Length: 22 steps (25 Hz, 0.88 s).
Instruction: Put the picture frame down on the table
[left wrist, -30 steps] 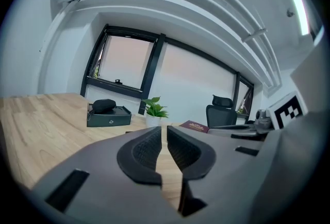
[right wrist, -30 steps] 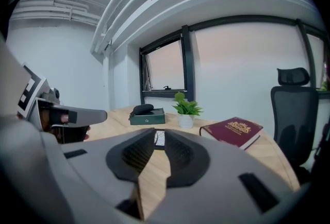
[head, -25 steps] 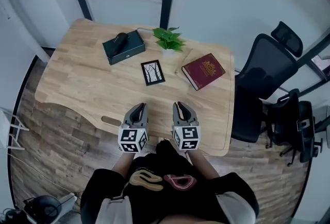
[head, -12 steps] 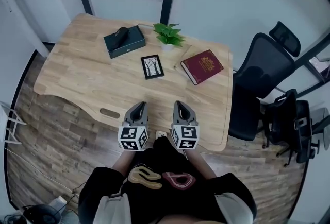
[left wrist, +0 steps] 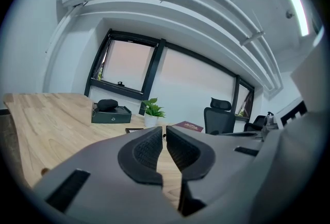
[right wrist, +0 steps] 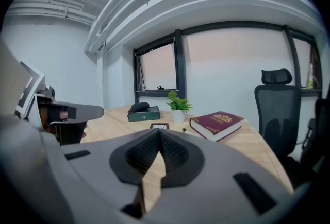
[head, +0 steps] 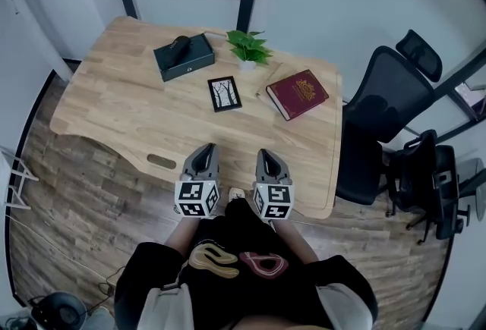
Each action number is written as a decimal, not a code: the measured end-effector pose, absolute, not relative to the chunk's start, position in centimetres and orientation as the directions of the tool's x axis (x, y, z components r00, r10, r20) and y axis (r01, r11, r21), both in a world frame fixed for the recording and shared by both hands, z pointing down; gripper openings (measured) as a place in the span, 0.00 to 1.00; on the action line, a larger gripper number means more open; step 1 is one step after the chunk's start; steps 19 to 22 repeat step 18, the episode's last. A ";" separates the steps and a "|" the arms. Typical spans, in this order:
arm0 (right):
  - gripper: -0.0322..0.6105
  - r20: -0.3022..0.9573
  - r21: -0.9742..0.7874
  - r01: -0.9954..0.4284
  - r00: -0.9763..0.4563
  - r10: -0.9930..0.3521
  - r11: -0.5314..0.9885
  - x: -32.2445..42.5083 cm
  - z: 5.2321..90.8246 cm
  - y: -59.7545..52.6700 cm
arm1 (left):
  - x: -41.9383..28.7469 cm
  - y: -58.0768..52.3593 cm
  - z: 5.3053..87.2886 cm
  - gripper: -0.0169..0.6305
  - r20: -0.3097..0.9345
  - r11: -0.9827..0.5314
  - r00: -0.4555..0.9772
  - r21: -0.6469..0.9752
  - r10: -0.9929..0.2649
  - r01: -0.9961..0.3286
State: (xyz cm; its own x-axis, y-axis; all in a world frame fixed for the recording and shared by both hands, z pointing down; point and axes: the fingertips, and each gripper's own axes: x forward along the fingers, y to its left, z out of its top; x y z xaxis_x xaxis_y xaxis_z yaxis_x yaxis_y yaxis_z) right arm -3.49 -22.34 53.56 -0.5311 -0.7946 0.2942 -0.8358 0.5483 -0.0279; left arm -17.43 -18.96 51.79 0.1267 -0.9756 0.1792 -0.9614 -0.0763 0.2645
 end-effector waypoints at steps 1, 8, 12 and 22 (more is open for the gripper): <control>0.07 0.291 -0.030 -0.834 -0.535 -0.793 0.551 -3.5 53.4 -22.3 | -17.3 -18.9 51.8 0.08 0.179 -0.076 0.126 0.265 -0.976 -0.961; 0.07 0.300 -0.039 -0.831 -0.539 -0.787 0.554 -3.1 53.7 -21.7 | -17.1 -18.3 52.0 0.08 0.184 -0.070 0.120 0.257 -0.975 -0.964; 0.06 0.297 -0.038 -0.830 -0.542 -0.786 0.557 -3.0 53.6 -21.6 | -17.3 -18.1 52.1 0.08 0.187 -0.061 0.112 0.259 -0.976 -0.964; 0.06 0.301 -0.036 -0.821 -0.552 -0.777 0.569 -3.4 53.9 -21.2 | -17.5 -17.8 52.7 0.08 0.201 -0.053 0.105 0.251 -0.974 -0.967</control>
